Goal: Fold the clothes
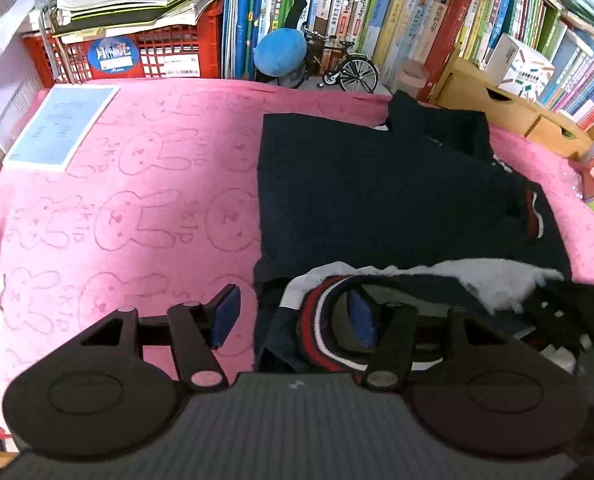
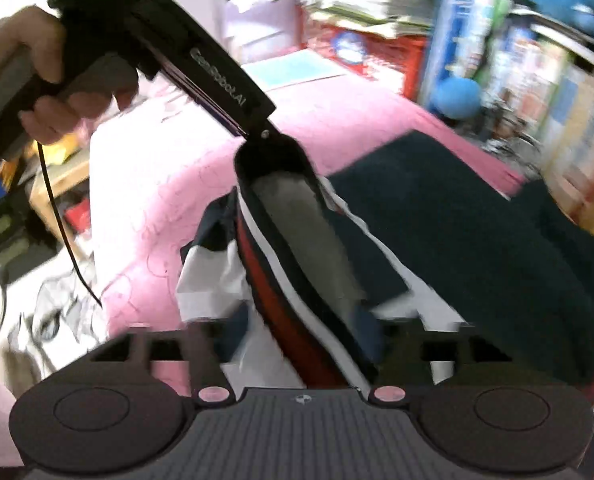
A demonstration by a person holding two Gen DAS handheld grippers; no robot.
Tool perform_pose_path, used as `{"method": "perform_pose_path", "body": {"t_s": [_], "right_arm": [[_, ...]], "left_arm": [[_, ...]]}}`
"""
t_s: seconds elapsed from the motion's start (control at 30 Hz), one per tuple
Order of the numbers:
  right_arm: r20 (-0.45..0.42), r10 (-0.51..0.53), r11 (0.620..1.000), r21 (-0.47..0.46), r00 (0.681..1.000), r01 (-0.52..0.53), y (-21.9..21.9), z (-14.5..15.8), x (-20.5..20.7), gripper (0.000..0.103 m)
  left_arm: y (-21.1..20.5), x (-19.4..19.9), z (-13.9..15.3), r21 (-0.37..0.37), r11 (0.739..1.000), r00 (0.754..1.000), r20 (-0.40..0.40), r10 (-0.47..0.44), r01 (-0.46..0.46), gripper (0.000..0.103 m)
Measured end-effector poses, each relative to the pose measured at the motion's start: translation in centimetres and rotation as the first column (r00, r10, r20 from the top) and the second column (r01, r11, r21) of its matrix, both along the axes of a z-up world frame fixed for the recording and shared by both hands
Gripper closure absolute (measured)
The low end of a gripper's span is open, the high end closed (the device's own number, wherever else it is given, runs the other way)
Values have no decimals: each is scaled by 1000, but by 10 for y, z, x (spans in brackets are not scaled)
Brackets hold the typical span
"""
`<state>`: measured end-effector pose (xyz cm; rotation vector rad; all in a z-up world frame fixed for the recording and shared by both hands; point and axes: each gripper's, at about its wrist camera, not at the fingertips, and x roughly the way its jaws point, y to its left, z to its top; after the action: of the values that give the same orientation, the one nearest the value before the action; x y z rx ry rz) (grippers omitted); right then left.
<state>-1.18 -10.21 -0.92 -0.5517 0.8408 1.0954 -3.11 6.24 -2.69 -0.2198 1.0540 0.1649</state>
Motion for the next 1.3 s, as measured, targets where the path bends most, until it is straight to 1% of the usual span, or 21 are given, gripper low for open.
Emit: {"method": "perform_pose_path", "body": {"t_s": [0.07,0.13,0.23,0.3,0.33,0.4,0.47,0.53,0.63,0.67,0.73,0.8,0.83,0.87,0.97,1.1,1.13,1.17,1.2,1.23,1.3], "right_arm": [[-24,28,1000,-11,999,-28,1,-1,2,36],[-48,56,998,-21,997,-57,2,-2,5,39],[-85,97,994,-35,992,-100,4,-3,8,92],[-109,123,991,-43,986,-129,5,-4,10,93],[-122,137,989,-47,983,-143,6,-4,12,93],[-127,155,987,-32,980,-160,0,4,10,93],[-115,167,986,3,979,-168,-11,21,6,95],[-91,178,984,22,980,-177,-16,36,4,95],[-69,215,977,29,974,-213,-19,48,0,95],[-66,234,972,20,970,-233,-18,49,-1,96],[-56,257,965,-30,965,-259,-14,41,-5,95],[-49,262,959,-104,964,-265,-14,26,-6,94],[-49,263,955,-128,963,-267,-18,20,-4,93],[-50,265,951,-152,963,-270,-21,14,-3,91],[-56,287,934,-206,956,-292,-28,0,0,80],[-51,336,917,-208,940,-340,-16,-13,-3,53],[-59,350,914,-200,935,-354,-10,-16,-2,49],[-68,363,909,-192,929,-369,-4,-19,-1,45],[-77,375,905,-185,924,-383,2,-23,0,47],[-101,365,901,-213,926,-378,4,-33,3,49],[-111,341,895,-266,934,-358,-5,-40,12,58]], "left_arm": [[0,-1,0,13,1000,1000,-5,-8,8,45],[-2,-4,2,28,999,999,-4,-37,37,46],[-10,-14,10,92,981,985,16,-173,171,41],[-21,-25,19,182,934,948,29,-317,306,39],[-28,-30,24,223,898,918,31,-394,378,39],[-43,-42,35,287,808,837,35,-546,515,38],[-58,-49,45,317,707,735,42,-677,633,35],[-70,-51,49,335,593,618,38,-785,732,34],[-84,-38,32,310,411,440,-28,-897,858,35],[-87,-30,20,279,366,400,-73,-914,888,37],[-93,-15,-3,215,281,317,-159,-935,935,58],[-96,-3,-23,176,221,258,-222,-940,959,62],[-96,1,-30,167,201,237,-237,-942,965,64],[-96,5,-36,154,190,224,-250,-942,970,64],[-92,18,-48,109,206,229,-278,-933,972,77],[-86,27,-49,99,260,278,-287,-917,961,93],[-81,24,-48,113,272,294,-282,-913,956,93],[-75,24,-48,131,292,318,-284,-905,947,93],[-69,27,-49,153,323,355,-294,-888,934,93],[-60,32,-51,175,362,400,-306,-864,916,93],[-38,44,-55,210,464,509,-324,-797,861,93]]}}
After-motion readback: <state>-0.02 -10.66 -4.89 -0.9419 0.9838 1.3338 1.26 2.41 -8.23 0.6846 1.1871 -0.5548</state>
